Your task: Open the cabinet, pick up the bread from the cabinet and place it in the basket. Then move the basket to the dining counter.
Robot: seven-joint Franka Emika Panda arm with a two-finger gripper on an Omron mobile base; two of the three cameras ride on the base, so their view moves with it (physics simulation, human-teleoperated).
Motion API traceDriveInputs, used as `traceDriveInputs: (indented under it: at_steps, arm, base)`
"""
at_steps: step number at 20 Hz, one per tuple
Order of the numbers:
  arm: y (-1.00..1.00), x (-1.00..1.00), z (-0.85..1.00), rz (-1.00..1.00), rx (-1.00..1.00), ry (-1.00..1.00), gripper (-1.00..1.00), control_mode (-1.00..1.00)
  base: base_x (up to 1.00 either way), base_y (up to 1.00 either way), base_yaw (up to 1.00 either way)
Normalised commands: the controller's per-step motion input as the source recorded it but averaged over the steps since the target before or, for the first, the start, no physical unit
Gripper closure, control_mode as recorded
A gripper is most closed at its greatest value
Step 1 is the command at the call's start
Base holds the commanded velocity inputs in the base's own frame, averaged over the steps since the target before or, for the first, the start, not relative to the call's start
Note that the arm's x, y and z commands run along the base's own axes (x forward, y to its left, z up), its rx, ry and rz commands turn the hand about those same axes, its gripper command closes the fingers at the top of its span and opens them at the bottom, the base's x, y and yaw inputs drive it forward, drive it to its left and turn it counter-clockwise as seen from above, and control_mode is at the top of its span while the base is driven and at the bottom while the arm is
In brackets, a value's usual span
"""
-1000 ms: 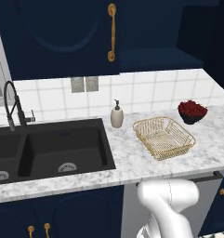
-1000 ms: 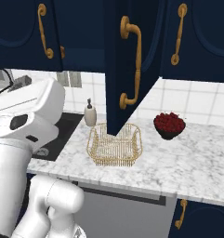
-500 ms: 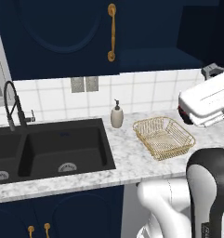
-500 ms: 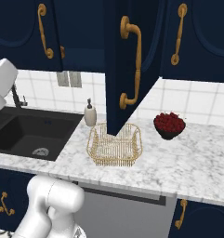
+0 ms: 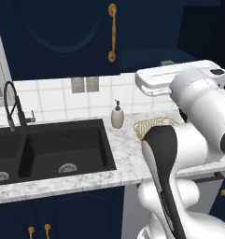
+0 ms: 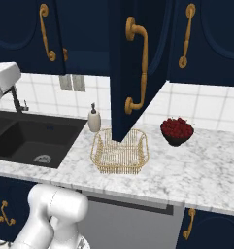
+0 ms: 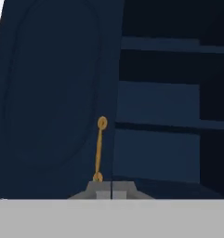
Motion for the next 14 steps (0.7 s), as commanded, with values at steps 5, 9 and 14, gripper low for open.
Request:
traceDriveInputs:
  at_steps: [5,9,14]
  arm:
    - [0.04,0.57,0.08,0.00,0.04,0.33,1.00,-1.00]
    - [0.02,0.44,0.18,0.00,0.00,0.20,1.00,-1.00]
    - [0.02,0.68,0.01,0.00,0.00,0.17,-1.00,-1.00]
  base:
    - [0.00,0.00,0.00]
    - [0.00,0.00,0.00]
    - [0.00,0.00,0.00]
